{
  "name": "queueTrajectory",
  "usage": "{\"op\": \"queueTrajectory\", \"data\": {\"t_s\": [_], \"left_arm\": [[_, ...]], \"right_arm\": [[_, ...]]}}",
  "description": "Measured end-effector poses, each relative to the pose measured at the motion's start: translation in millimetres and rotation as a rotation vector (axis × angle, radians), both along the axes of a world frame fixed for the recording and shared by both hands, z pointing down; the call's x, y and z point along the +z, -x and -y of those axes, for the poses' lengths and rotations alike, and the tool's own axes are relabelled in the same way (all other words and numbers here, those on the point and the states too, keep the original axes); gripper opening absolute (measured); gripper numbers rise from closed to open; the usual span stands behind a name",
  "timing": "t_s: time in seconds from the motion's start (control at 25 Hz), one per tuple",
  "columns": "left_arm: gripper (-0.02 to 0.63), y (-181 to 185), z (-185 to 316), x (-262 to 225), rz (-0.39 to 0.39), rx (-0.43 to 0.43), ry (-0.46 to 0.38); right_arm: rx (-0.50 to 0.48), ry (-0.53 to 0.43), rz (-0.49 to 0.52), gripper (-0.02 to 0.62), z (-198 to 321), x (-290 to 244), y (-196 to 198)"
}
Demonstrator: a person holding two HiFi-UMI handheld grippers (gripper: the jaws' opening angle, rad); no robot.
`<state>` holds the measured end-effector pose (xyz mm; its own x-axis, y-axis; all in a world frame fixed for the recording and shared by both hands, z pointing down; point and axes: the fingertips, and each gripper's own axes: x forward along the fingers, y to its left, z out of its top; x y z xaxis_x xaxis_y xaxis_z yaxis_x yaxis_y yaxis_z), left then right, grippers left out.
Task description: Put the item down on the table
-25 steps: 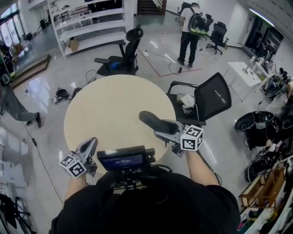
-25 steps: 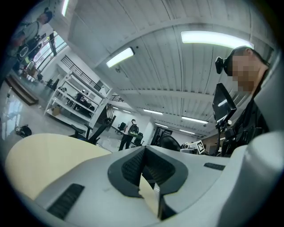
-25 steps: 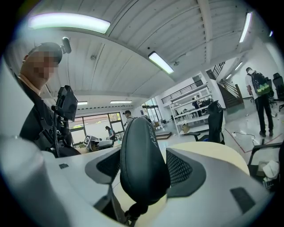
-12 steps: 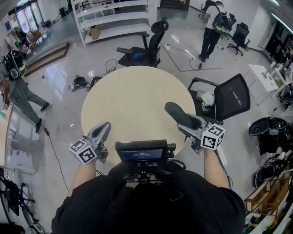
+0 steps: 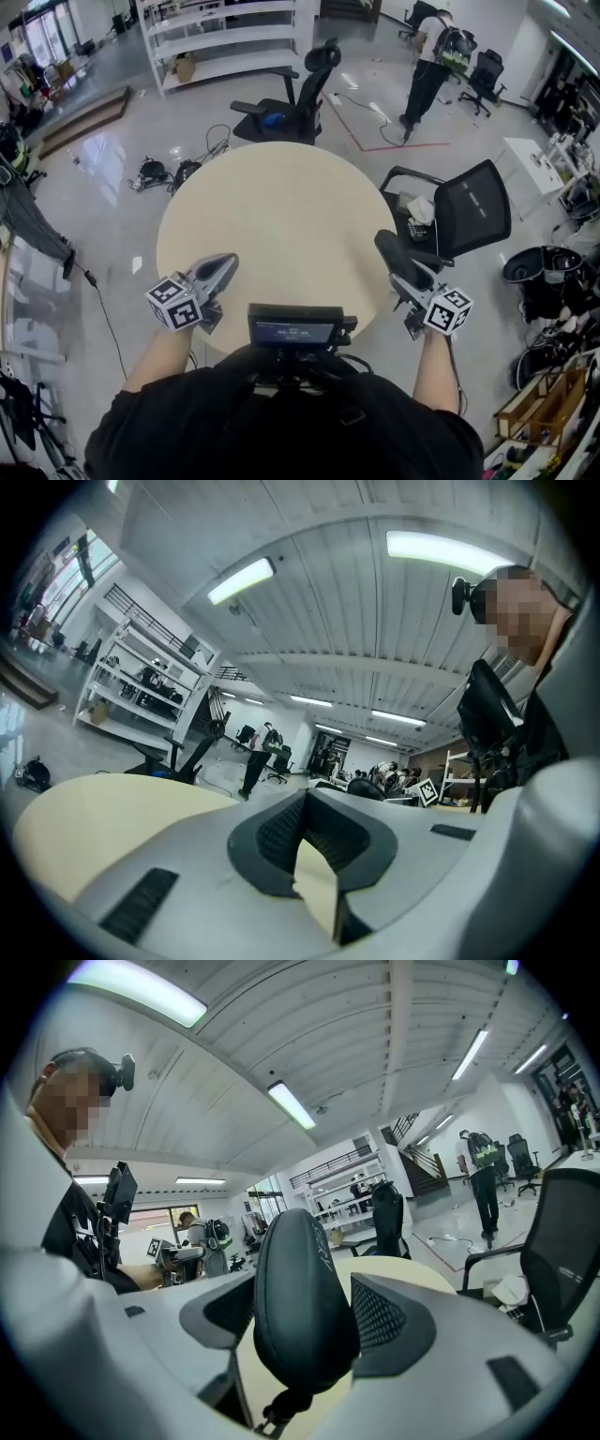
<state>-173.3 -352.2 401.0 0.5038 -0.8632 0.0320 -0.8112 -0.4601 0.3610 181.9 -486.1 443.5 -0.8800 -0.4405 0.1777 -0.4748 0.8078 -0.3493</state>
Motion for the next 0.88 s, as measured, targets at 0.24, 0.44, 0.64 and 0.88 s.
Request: {"op": "queueTrajectory", "data": {"t_s": [0.24, 0.44, 0.64, 0.88], "left_arm": [[0.002, -35.4, 97.0, 19.5, 0.046, -0.015, 0.074], [0.002, -87.8, 185.3, 50.1, 0.059, -0.019, 0.159], [0.002, -123.2, 251.9, 88.2, 0.122, -0.033, 0.259], [0.002, -126.2, 316.7, 113.9, 0.115, -0.088, 0.313]], "right_arm": [[0.083, 0.039, 0.026, 0.310, 108.3, 36.5, -64.3], [0.100, 0.048, 0.021, 0.310, 219.6, 65.6, -121.4], [0.072, 0.035, 0.016, 0.310, 327.3, 86.2, -143.9], [0.008, 0.018, 0.007, 0.310, 428.6, 110.8, -118.3]]}}
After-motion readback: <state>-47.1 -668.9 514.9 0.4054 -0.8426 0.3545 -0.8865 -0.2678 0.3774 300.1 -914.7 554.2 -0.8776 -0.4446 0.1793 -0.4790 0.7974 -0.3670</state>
